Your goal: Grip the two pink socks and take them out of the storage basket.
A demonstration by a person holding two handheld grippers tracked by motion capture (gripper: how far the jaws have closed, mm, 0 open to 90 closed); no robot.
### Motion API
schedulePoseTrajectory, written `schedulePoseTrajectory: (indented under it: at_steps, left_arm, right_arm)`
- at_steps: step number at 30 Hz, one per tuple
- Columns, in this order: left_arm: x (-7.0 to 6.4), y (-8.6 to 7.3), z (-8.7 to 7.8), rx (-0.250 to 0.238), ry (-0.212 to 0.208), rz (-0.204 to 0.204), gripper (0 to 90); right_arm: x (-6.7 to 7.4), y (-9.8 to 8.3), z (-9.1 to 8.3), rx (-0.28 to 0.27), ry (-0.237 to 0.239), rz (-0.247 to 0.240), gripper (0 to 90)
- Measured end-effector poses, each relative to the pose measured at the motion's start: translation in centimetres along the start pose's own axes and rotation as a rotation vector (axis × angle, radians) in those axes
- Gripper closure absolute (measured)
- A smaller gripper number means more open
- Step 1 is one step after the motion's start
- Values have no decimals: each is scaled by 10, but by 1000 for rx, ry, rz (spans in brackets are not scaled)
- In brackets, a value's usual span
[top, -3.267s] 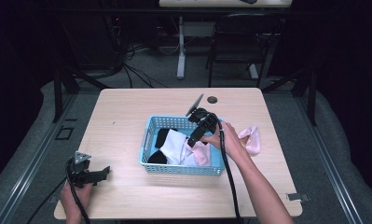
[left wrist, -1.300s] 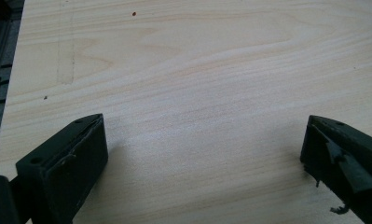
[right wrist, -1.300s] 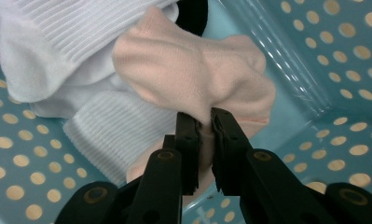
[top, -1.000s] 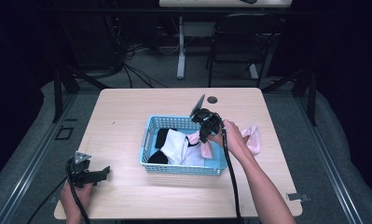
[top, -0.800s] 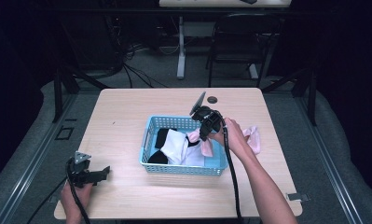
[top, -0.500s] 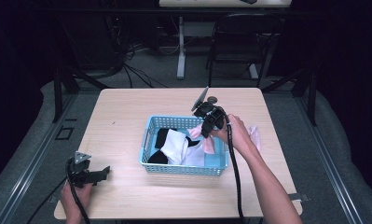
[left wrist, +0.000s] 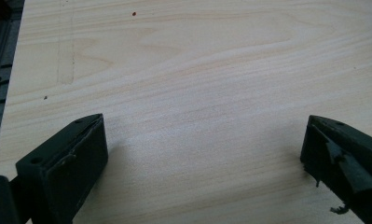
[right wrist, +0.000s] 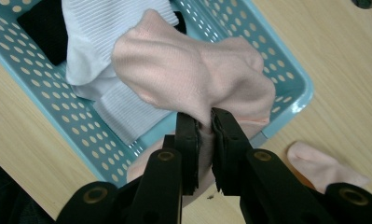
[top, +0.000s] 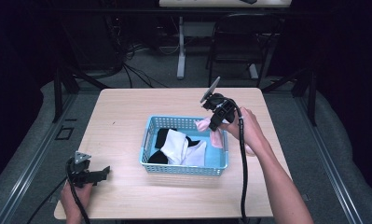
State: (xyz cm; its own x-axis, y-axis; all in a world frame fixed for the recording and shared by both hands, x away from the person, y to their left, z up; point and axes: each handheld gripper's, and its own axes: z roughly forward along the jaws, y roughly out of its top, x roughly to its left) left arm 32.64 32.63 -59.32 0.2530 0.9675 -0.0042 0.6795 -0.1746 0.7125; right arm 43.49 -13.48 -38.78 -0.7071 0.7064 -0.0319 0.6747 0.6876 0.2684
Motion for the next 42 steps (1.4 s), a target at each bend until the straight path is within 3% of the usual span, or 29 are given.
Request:
schedulePoseTrajectory:
  at_steps: [12, 18, 22, 26, 29, 33, 42]
  left_arm:
    - [0, 0, 0, 0, 0, 0, 6]
    - [0, 0, 0, 0, 0, 0, 6]
    - [0, 0, 0, 0, 0, 0, 6]
    - [0, 0, 0, 0, 0, 0, 6]
    - [0, 0, 0, 0, 0, -1, 6]
    - [0, 0, 0, 0, 0, 0, 6]
    - [0, 0, 0, 0, 0, 0, 6]
  right_arm:
    - [-32, -30, -25, -32, -37, 97, 816]
    - [-47, -46, -26, -33, -58, 137, 815]
    - [-61, -62, -22, -33, -72, 189, 815]
    - [-80, -83, -13, -17, -76, 242, 814]
    - [-87, -89, -9, -3, -74, 253, 814]
    - [-97, -102, 5, 7, -68, 305, 812]
    - [-115, -122, 50, 71, -28, 366, 807]
